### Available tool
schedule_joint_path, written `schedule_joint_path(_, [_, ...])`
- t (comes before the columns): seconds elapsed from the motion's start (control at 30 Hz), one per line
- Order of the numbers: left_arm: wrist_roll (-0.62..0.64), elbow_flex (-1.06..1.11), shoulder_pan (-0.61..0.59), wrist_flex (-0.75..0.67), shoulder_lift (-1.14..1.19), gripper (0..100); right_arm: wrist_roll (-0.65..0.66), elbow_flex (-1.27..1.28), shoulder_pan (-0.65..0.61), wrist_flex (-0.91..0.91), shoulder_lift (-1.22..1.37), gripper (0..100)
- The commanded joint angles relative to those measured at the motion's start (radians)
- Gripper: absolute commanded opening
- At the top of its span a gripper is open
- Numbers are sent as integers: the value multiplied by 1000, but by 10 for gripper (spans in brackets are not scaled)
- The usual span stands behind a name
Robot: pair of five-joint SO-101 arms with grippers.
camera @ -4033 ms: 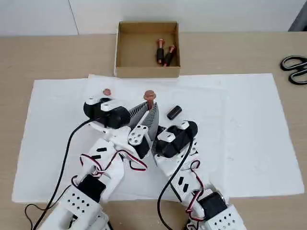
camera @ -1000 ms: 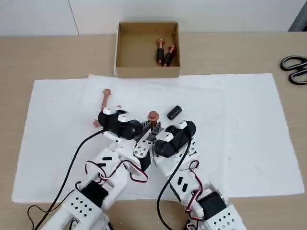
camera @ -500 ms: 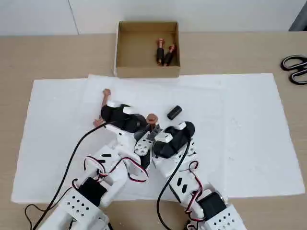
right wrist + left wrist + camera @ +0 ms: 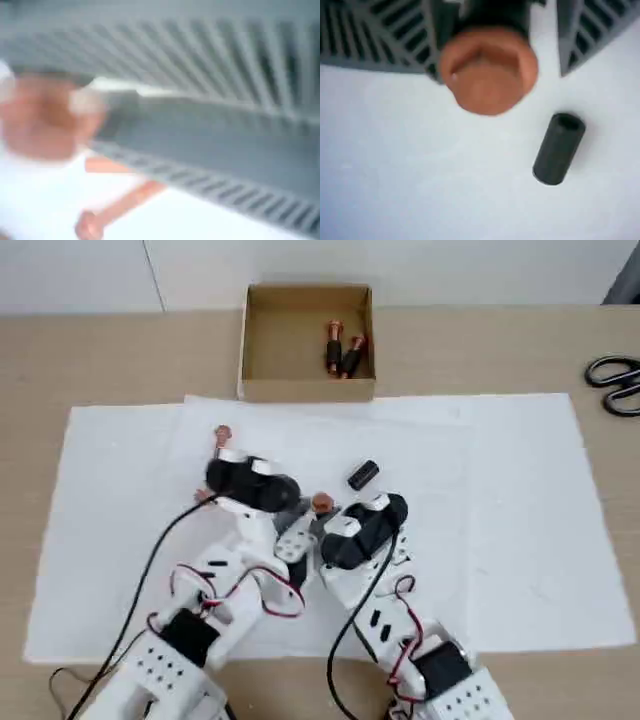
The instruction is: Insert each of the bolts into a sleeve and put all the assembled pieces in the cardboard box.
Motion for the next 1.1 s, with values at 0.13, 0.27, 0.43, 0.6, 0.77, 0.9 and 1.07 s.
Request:
schedule_joint_path(0.13, [-15, -13, 3, 15, 5, 154, -12, 3, 1, -24, -25, 4])
schedule_joint_path(0.27, [-15, -41, 0, 20, 5, 155, -12, 3, 1, -24, -25, 4])
schedule_joint_path(0.43, [-15, -82, -5, 20, 5, 155, -12, 3, 2, -22, -25, 4])
schedule_joint_path(0.6, [-12, -120, -2, 17, 5, 155, -12, 3, 2, -22, -25, 4])
schedule_joint_path(0.77, [-12, -134, 2, 18, 6, 155, -12, 3, 2, -22, -25, 4])
schedule_joint_path(0.9, [-12, -137, -3, 15, 5, 155, -12, 3, 2, -22, -25, 4])
schedule_joint_path(1.07, [-12, -170, -17, 14, 5, 155, -12, 3, 2, -22, -25, 4])
